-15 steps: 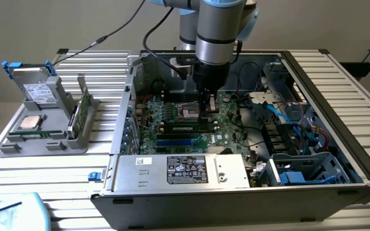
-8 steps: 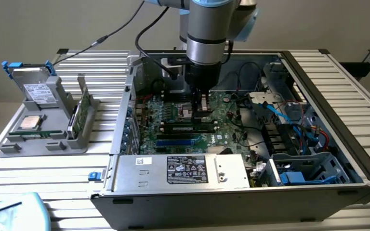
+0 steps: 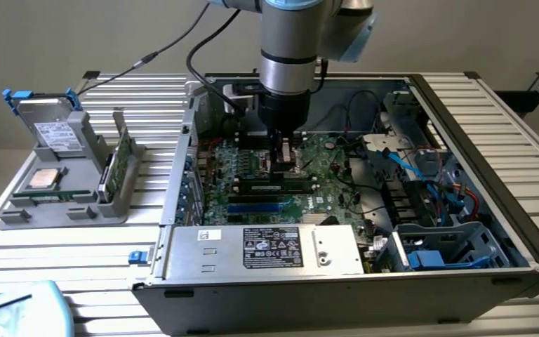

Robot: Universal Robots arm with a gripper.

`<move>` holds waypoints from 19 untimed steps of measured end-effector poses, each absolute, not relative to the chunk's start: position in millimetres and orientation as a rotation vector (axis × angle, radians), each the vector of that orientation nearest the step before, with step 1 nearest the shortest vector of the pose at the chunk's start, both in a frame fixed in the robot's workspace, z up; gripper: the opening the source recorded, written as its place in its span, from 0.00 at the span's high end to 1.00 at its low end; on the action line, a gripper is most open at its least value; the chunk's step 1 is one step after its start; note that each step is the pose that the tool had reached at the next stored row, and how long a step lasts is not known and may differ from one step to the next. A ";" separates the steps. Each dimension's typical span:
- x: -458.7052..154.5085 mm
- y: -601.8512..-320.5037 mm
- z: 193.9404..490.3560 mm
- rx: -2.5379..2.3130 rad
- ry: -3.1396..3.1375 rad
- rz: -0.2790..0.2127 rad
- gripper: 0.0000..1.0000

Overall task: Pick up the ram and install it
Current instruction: 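Press down the ram until it locks into place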

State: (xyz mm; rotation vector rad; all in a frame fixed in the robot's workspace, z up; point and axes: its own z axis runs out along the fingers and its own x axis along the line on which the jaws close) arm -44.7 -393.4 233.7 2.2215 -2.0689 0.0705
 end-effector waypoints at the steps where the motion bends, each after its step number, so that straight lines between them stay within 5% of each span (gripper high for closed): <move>1: -45.1 -393.4 233.7 2.221 -2.069 0.070 0.90; 19: -47.1 -392.4 227.8 2.219 -2.066 0.076 0.90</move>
